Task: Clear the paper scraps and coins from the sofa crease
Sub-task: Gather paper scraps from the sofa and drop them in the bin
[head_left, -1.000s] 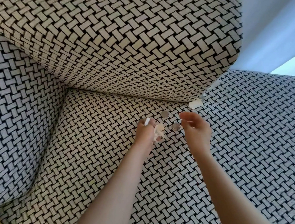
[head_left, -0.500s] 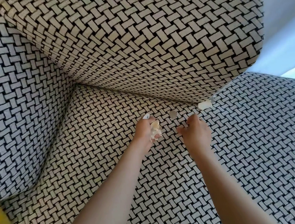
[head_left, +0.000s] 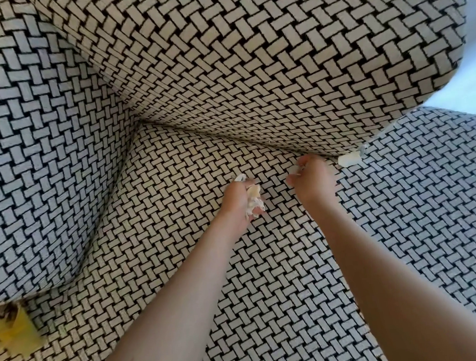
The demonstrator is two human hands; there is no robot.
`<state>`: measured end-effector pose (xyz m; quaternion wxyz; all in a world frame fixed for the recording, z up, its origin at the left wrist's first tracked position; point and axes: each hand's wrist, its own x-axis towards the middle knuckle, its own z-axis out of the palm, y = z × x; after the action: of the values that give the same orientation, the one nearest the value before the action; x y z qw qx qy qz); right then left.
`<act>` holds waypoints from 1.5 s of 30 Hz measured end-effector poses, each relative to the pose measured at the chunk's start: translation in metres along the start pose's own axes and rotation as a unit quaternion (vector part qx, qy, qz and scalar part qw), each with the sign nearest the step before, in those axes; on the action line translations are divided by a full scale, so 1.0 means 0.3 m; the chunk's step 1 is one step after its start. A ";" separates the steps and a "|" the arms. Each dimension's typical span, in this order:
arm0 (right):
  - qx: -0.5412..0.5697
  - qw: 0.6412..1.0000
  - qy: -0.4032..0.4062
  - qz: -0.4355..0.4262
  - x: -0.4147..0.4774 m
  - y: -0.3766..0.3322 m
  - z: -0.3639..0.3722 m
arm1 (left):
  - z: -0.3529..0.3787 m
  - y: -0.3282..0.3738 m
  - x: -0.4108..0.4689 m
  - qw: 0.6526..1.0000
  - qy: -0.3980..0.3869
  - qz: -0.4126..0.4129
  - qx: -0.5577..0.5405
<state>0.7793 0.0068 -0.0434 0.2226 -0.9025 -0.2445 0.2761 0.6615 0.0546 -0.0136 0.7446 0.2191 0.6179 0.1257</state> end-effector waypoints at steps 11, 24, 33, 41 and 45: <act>0.345 0.910 -0.162 0.161 -0.198 -0.046 -0.017 | -0.097 0.019 -0.131 0.998 -0.003 0.031 -0.050; 0.400 0.847 -0.312 0.162 -0.583 -0.394 0.164 | -0.538 0.005 -0.398 0.987 0.081 0.100 -0.100; 0.337 0.851 -0.391 0.095 -0.885 -0.563 0.403 | -0.919 -0.049 -0.517 0.965 0.179 0.104 -0.159; 0.208 0.923 -0.325 -0.011 -1.009 -0.681 0.590 | -1.167 -0.088 -0.495 0.943 0.193 0.088 -0.258; 0.124 0.941 -0.311 -0.051 -1.009 -0.722 0.652 | -1.232 -0.080 -0.476 0.939 0.209 0.064 -0.264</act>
<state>0.3710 0.0574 0.0444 0.2592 -0.7233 -0.3115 0.5591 0.2697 0.0316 0.0466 0.6198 0.0225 0.6890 0.3750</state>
